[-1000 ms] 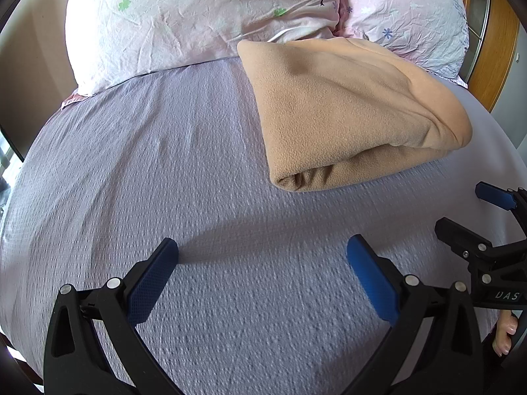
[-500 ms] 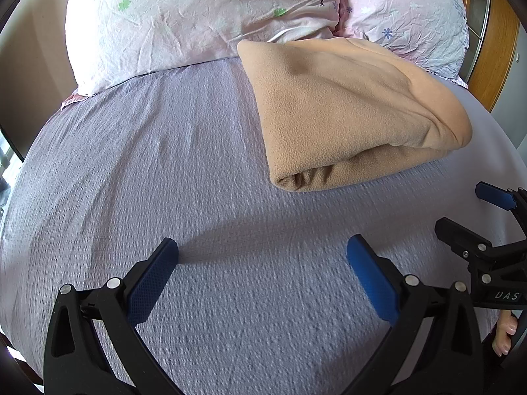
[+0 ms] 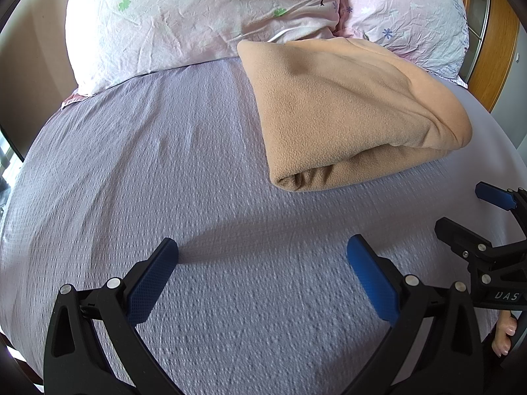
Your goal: Fold small clothes
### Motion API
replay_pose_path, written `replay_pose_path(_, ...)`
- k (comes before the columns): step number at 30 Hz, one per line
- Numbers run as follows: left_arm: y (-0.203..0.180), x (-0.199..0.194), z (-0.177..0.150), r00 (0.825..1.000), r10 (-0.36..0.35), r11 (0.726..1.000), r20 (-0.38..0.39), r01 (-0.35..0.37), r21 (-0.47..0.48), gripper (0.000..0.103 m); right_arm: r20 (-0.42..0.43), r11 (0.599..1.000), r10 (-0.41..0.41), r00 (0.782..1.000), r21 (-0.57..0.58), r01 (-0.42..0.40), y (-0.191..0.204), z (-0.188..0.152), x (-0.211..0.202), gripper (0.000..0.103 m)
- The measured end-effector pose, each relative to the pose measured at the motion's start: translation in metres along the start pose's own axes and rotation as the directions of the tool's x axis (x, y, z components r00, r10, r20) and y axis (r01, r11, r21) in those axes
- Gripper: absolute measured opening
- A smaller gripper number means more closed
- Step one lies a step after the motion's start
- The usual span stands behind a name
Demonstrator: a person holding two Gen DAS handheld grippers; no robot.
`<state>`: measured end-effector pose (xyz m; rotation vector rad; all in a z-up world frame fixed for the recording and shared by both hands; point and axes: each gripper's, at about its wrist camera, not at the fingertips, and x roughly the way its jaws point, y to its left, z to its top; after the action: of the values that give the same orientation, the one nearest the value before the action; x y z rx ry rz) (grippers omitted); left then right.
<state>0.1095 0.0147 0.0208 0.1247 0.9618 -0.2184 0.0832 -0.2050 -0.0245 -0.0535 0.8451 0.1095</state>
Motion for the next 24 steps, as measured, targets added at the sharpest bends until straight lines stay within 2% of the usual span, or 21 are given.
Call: replay_pose_path(24,0.0005,0.0018,0.0009,1.000,-0.001,1.000,-0.006,0.001,-0.001,0.102,0.002,1.000,-0.001,1.000,0.002,0.001,-0.0002,0.0001,0.0000,0.101)
